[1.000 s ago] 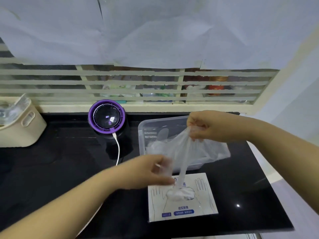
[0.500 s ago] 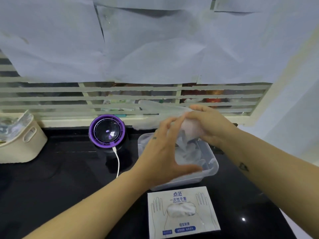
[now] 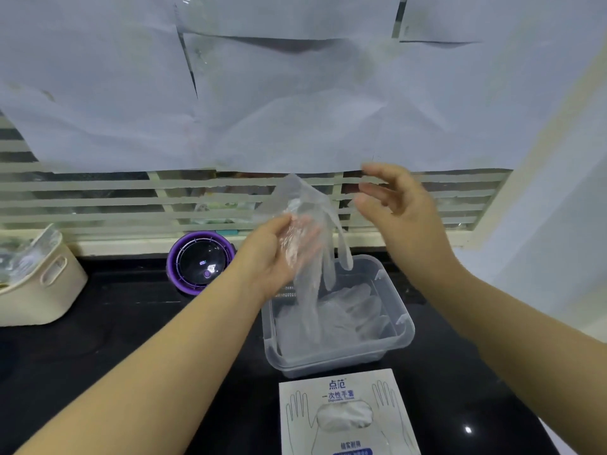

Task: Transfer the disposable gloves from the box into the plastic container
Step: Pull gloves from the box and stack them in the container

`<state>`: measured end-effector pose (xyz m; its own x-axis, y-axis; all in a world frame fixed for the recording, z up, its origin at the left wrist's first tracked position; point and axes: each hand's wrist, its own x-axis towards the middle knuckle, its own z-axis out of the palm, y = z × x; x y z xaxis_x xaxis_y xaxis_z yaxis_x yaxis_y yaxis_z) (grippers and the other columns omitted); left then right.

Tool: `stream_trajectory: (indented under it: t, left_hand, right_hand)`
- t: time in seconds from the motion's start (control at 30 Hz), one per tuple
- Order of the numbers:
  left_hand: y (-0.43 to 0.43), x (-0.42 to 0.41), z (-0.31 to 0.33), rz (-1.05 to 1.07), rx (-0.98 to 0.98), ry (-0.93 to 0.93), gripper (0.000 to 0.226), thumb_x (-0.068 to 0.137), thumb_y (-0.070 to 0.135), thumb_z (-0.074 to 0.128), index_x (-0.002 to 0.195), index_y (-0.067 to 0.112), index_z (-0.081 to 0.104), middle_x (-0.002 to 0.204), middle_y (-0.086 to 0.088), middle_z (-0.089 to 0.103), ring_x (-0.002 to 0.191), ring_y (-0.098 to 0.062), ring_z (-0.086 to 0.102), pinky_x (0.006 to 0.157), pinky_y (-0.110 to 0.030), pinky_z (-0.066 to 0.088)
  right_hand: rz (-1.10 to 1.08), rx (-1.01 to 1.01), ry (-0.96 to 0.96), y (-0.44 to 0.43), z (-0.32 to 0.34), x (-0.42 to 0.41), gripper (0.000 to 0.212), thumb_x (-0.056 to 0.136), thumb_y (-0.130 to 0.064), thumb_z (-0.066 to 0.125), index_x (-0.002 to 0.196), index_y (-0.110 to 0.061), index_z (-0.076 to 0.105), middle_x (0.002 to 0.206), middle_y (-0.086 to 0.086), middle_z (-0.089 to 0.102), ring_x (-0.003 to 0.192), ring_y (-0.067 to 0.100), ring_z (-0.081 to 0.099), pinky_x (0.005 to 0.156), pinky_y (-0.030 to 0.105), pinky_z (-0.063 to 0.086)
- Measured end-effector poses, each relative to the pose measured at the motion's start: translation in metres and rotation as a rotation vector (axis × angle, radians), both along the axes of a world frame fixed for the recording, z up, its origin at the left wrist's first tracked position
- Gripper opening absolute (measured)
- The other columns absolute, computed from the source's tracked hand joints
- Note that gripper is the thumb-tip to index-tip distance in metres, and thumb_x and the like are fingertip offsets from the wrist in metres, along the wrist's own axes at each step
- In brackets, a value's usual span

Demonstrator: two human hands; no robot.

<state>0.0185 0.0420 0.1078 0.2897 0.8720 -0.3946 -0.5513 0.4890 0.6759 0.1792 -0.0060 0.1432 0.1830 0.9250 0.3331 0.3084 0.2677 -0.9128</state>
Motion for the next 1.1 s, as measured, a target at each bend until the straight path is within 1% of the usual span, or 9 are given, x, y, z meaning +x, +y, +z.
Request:
stream_trajectory:
  t: [0.13,0.23,0.4,0.53,0.67,0.77,0.87,1.0,1.1]
  left_hand:
    - [-0.006,0.004,-0.009,0.059,-0.158,-0.021,0.024,0.102,0.017,0.044,0.091,0.003,0.061,0.073,-0.014,0.073,0.08,-0.025,0.069,0.071,-0.038,0.054]
    - [-0.008,0.005,-0.016,0.054,-0.207,-0.012,0.025,0.102,0.017,0.042,0.09,0.003,0.06,0.085,-0.017,0.072,0.085,-0.028,0.067,0.07,-0.039,0.053]
    - [-0.002,0.002,-0.019,0.003,-0.228,-0.026,0.021,0.101,0.015,0.042,0.094,0.004,0.059,0.099,-0.018,0.07,0.091,-0.03,0.068,0.073,-0.042,0.053]
    - [0.0,0.003,-0.019,-0.043,-0.218,-0.068,0.023,0.101,0.014,0.039,0.09,0.005,0.057,0.096,-0.017,0.069,0.086,-0.028,0.068,0.069,-0.045,0.056]
    - [-0.003,-0.002,-0.028,-0.079,-0.204,-0.033,0.026,0.1,0.013,0.041,0.115,0.001,0.057,0.096,-0.017,0.072,0.074,-0.026,0.072,0.062,-0.041,0.061]
    - [-0.011,-0.007,-0.042,-0.139,-0.19,0.19,0.024,0.098,0.013,0.047,0.115,0.0,0.059,0.104,-0.019,0.071,0.079,-0.026,0.072,0.061,-0.039,0.059]
    - [-0.017,-0.017,-0.054,-0.215,-0.039,0.607,0.019,0.096,0.013,0.054,0.114,0.008,0.06,0.115,-0.018,0.064,0.093,-0.027,0.065,0.084,-0.043,0.056]
    - [-0.023,-0.035,-0.061,-0.27,0.307,1.191,0.082,0.09,0.024,0.064,0.153,0.024,0.012,0.15,-0.001,0.029,0.121,-0.019,0.046,0.091,-0.028,0.046]
    - [-0.024,-0.038,-0.069,-0.325,0.682,1.544,0.077,0.089,0.031,0.064,0.151,0.03,0.02,0.148,0.004,0.02,0.128,-0.02,0.039,0.101,-0.036,0.043]
  right_hand:
    - [0.045,-0.104,-0.407,-0.009,-0.035,-0.007,0.008,0.083,-0.027,0.069,0.084,-0.033,0.064,0.146,-0.008,0.034,0.136,0.009,0.026,0.113,0.038,0.019]
    - [0.096,-0.325,-0.454,0.0,-0.057,-0.006,0.006,0.083,-0.031,0.069,0.084,-0.036,0.065,0.155,-0.004,0.022,0.143,0.014,0.012,0.113,0.041,0.013]
    - [0.135,-0.425,-0.301,0.035,-0.06,0.007,0.025,0.09,-0.025,0.063,0.115,-0.023,0.065,0.126,-0.005,0.059,0.111,0.01,0.056,0.082,0.012,0.043]
    - [0.089,-0.342,-0.351,0.052,-0.044,0.016,0.025,0.089,-0.013,0.062,0.112,-0.021,0.066,0.089,-0.012,0.063,0.073,-0.005,0.053,0.06,0.004,0.043]
    - [0.045,-0.229,-0.406,0.077,-0.018,0.024,0.022,0.089,-0.005,0.055,0.101,-0.022,0.063,0.087,-0.009,0.06,0.069,0.006,0.057,0.056,0.007,0.041]
    - [0.146,-0.282,-0.679,0.099,-0.016,0.025,0.019,0.09,-0.005,0.052,0.095,-0.02,0.063,0.085,-0.012,0.055,0.074,0.006,0.054,0.059,0.013,0.038]
    - [0.28,-0.426,-0.911,0.107,-0.047,0.016,0.021,0.092,-0.005,0.048,0.096,-0.018,0.063,0.087,-0.008,0.056,0.076,0.008,0.051,0.064,0.018,0.038]
    - [0.344,-0.516,-1.072,0.103,-0.098,0.006,0.022,0.091,-0.005,0.049,0.09,-0.026,0.057,0.105,0.0,0.061,0.087,0.016,0.052,0.074,0.025,0.039]
    - [0.385,-0.494,-1.217,0.097,-0.117,0.002,0.02,0.092,-0.009,0.051,0.101,-0.025,0.059,0.108,0.0,0.062,0.093,0.02,0.055,0.076,0.026,0.04]
